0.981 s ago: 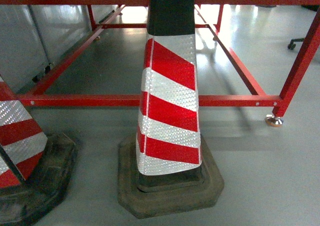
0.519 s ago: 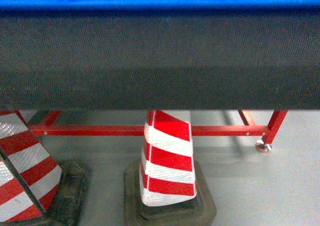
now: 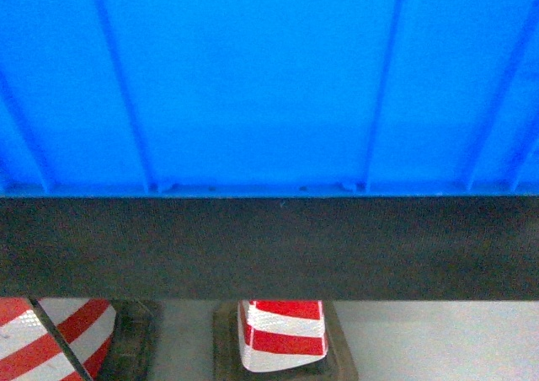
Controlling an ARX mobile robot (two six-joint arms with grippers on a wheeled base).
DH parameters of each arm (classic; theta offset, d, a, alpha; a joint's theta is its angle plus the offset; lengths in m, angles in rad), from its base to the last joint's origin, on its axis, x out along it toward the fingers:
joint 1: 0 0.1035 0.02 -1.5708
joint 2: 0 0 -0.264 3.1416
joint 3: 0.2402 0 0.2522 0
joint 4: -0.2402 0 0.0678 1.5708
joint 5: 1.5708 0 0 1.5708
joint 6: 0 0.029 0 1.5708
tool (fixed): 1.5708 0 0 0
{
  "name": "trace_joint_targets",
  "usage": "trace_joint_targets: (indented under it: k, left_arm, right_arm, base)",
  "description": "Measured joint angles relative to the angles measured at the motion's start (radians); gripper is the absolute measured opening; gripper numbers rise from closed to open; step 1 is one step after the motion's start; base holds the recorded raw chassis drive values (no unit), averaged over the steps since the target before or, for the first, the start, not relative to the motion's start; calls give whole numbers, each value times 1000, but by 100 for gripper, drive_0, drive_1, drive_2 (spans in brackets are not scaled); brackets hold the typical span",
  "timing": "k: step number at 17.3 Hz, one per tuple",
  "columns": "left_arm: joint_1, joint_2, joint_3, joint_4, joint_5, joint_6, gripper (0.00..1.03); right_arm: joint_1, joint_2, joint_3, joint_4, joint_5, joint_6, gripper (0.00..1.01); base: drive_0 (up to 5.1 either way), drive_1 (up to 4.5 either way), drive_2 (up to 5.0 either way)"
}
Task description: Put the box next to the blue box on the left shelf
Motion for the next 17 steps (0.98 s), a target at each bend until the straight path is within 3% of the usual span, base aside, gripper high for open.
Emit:
trace_joint_targets:
  k: [17]
  left_arm:
    - [0,0,0,-1,-1,-1,98]
  right_arm:
    - [0,0,0,0,0,0,98]
  base:
    - [0,0,0]
